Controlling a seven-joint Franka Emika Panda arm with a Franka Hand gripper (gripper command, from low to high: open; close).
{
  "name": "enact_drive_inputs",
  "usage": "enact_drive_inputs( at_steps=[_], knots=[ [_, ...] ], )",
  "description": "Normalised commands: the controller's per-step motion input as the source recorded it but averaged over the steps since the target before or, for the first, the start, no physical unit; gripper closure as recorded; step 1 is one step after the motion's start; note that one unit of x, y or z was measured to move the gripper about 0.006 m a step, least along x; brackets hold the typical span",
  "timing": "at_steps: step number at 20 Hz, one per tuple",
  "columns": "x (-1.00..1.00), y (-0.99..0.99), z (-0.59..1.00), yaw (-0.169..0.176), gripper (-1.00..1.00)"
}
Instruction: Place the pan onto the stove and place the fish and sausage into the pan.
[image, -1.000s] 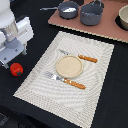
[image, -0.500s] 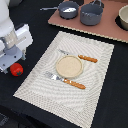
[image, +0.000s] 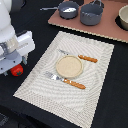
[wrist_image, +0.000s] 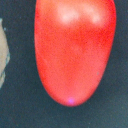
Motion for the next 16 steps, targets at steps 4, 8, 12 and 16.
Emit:
enact_drive_inputs(
  at_steps=[4,8,12,16],
  knots=[
    [0.00,0.00,-0.24,-0.026,-1.00],
    [0.00,0.00,-0.26,-0.027,1.00],
    [0.00,0.00,-0.23,-0.029,1.00],
    [0.00,0.00,-0.19,-0.030,1.00]
  ],
)
